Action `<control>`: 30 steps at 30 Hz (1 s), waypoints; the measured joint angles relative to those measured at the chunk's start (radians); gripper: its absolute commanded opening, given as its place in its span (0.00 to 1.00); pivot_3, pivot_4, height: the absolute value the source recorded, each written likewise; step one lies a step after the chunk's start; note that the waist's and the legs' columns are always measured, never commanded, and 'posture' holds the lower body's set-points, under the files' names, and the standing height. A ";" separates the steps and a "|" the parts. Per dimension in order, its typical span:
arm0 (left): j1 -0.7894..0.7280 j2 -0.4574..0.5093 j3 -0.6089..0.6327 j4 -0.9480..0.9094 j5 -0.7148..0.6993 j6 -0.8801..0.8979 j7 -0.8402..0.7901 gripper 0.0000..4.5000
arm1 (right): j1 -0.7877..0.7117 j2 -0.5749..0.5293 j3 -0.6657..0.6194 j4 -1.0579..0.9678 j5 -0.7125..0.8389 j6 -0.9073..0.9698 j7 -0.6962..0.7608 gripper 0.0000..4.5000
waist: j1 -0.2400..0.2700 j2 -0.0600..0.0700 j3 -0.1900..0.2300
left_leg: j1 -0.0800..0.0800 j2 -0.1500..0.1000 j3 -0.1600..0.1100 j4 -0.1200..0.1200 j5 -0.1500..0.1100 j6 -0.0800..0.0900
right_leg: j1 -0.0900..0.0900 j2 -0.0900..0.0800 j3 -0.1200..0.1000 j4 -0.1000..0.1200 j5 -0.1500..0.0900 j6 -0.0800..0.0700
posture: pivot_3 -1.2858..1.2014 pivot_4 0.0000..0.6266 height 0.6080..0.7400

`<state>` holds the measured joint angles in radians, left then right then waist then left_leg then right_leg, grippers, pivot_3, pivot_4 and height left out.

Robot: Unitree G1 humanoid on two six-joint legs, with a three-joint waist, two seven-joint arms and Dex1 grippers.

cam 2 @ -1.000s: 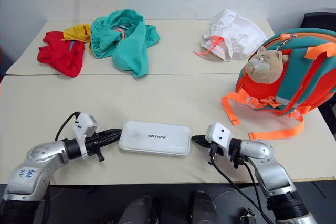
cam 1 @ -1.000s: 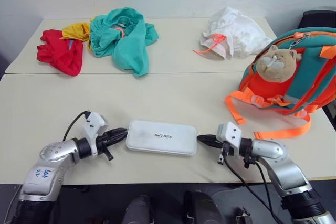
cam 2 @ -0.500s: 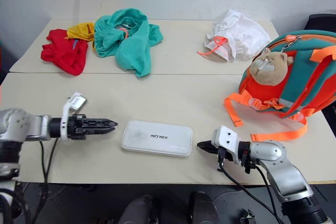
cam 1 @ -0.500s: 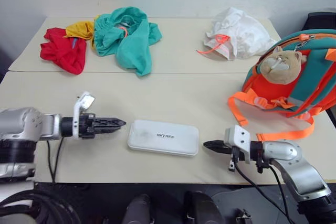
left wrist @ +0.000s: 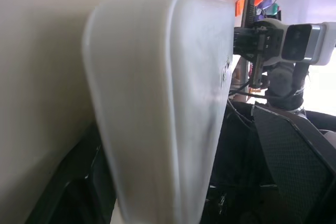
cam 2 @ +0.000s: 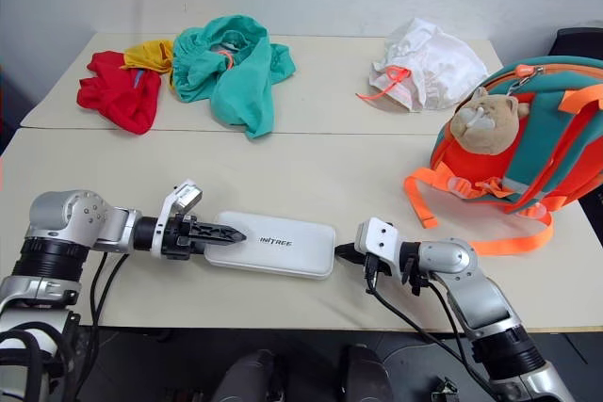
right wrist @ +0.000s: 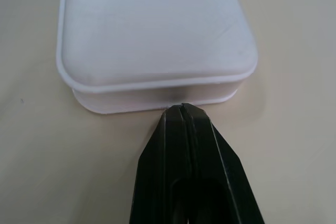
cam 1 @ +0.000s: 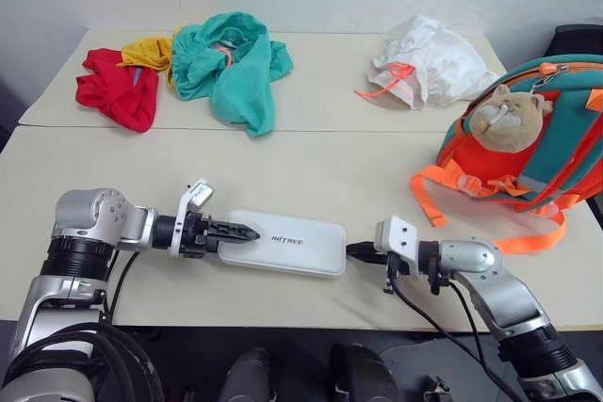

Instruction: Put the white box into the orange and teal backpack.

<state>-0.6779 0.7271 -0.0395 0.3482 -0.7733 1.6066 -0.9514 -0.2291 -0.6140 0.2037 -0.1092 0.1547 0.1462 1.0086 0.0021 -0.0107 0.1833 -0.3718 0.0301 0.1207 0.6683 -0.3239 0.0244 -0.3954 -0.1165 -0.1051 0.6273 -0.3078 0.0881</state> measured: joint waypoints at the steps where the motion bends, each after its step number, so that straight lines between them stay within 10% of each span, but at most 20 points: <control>1: 0.001 -0.003 0.003 0.000 0.000 0.000 0.002 0.87 | -0.002 0.001 0.002 0.004 0.000 -0.004 0.000 0.00 | -0.001 0.000 0.000 | 0.000 0.000 0.000 0.000 0.000 0.000 | 0.000 0.000 0.000 0.000 0.000 0.000 | 0.52 0.24 1.00; 5: 0.017 -0.025 0.025 -0.025 -0.004 -0.001 0.015 0.83 | -0.008 0.006 0.006 0.018 -0.001 -0.019 0.000 0.00 | -0.003 0.000 0.000 | 0.000 0.001 0.000 0.000 0.000 0.000 | 0.000 0.000 0.000 0.000 0.000 0.000 | 0.52 0.24 1.00; 14: 0.063 -0.049 0.099 -0.102 -0.058 0.004 0.026 0.31 | 0.013 -0.002 -0.012 0.030 0.007 -0.058 0.006 0.00 | -0.003 -0.001 0.000 | 0.000 0.001 -0.001 0.000 0.000 0.000 | 0.000 0.000 0.000 0.000 0.000 0.000 | 0.52 0.24 1.00; 19: 0.144 -0.044 0.170 -0.181 -0.097 -0.008 0.025 0.29 | 0.174 -0.033 -0.140 -0.018 0.100 -0.078 0.013 0.00 | -0.004 -0.001 0.000 | 0.000 0.002 -0.001 -0.002 0.000 -0.001 | 0.000 0.000 0.000 -0.001 0.000 0.000 | 0.52 0.24 1.00; 30: 0.436 0.014 0.351 -0.453 -0.032 -0.665 -0.213 0.29 | 0.728 0.033 -0.848 -0.210 0.366 -0.042 -0.143 0.74 | -0.001 -0.001 0.000 | 0.001 0.002 -0.001 -0.006 -0.003 -0.006 | -0.001 -0.001 0.000 -0.007 -0.001 -0.002 | 0.52 0.24 1.00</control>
<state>-0.2420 0.7415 0.3114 -0.1048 -0.8058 0.9418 -1.1643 0.4992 -0.5812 -0.6447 -0.3190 0.5205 0.1044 0.8658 0.0012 -0.0113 0.1832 -0.3709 0.0323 0.1199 0.6619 -0.3269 0.0189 -0.3962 -0.1179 -0.1049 0.6201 -0.3090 0.0858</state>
